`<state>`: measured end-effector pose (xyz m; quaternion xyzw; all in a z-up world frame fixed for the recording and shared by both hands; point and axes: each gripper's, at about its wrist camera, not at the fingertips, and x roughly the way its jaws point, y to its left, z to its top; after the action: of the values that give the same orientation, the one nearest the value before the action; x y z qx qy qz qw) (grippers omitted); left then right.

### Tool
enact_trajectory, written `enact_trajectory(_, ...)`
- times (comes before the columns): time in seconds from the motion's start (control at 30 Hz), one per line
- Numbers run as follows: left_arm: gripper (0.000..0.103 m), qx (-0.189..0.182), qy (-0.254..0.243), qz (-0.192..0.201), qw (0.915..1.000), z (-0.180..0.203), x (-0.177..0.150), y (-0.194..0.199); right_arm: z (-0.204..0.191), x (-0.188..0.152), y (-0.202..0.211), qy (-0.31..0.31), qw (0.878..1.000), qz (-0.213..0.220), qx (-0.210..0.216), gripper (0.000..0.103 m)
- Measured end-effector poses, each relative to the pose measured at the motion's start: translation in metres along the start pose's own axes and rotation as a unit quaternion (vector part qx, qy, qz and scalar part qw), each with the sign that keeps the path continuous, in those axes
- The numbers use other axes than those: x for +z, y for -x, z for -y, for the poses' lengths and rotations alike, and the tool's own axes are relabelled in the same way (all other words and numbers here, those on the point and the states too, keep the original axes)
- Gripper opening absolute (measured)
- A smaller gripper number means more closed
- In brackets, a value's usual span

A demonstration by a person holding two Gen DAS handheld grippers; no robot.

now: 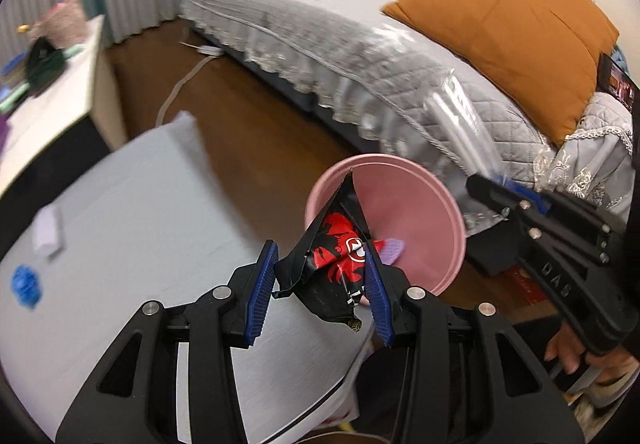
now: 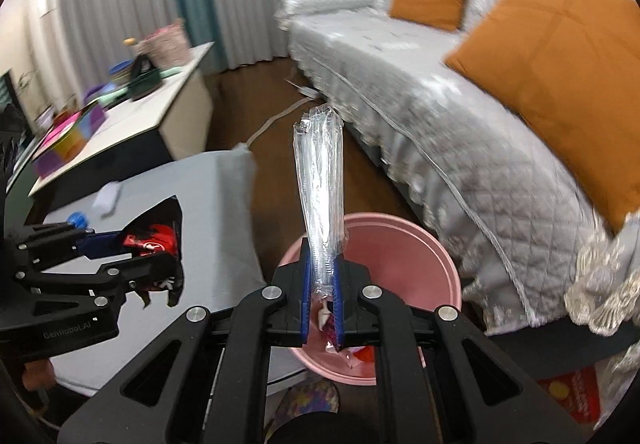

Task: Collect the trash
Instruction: 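Carry the wrapper and clear tubes over the pink wastebasket with both tools, then open both tools to drop the wrapper and tubes into the wastebasket, then move both tools back over the table toward the blue bag and bubble wrap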

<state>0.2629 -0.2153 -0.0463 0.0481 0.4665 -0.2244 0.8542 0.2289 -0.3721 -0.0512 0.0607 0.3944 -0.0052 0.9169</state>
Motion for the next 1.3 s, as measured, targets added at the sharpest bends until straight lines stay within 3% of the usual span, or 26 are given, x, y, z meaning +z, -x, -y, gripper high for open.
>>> enact_trajectory(0.1, 0.042, -0.025, 0.007, -0.025, 0.9994, 0.008, 0.009, -0.035, 0.021, -0.005, -0.021, -0.038, 0.999, -0.036, 0.006, 0.01)
enact_trajectory(0.3, 0.042, -0.024, 0.0, -0.059, 0.998, 0.024, 0.016, -0.08, 0.046, -0.014, -0.054, -0.084, 0.993, -0.087, -0.001, 0.012)
enact_trajectory(0.63, 0.043, -0.017, 0.008, -0.096, 0.9952, 0.024, 0.026, -0.13, 0.06, -0.02, -0.081, -0.094, 0.987, -0.123, -0.037, 0.015)
enact_trajectory(0.7, 0.05, -0.015, 0.015, -0.099, 0.9949, 0.022, 0.027, -0.136, 0.066, -0.022, -0.084, -0.102, 0.985, -0.129, -0.047, 0.033)
enact_trajectory(0.73, 0.059, -0.015, 0.017, -0.101, 0.9946, 0.021, 0.027, -0.138, 0.069, -0.022, -0.085, -0.107, 0.985, -0.13, -0.05, 0.052)
enact_trajectory(0.77, 0.076, -0.012, 0.019, -0.101, 0.9947, 0.021, 0.026, -0.138, 0.07, -0.023, -0.085, -0.11, 0.984, -0.129, -0.052, 0.065)
enact_trajectory(0.8, 0.084, -0.006, 0.021, -0.097, 0.995, 0.02, 0.026, -0.138, 0.072, -0.023, -0.085, -0.113, 0.984, -0.128, -0.055, 0.066)
enact_trajectory(1.1, 0.084, 0.021, 0.008, -0.091, 0.9956, 0.019, 0.023, -0.124, 0.064, -0.017, -0.079, -0.111, 0.986, -0.115, -0.054, 0.083)
enact_trajectory(1.3, 0.084, 0.042, 0.022, -0.064, 0.9968, -0.005, 0.009, -0.071, 0.033, -0.005, -0.048, -0.074, 0.996, -0.045, -0.032, 0.093)
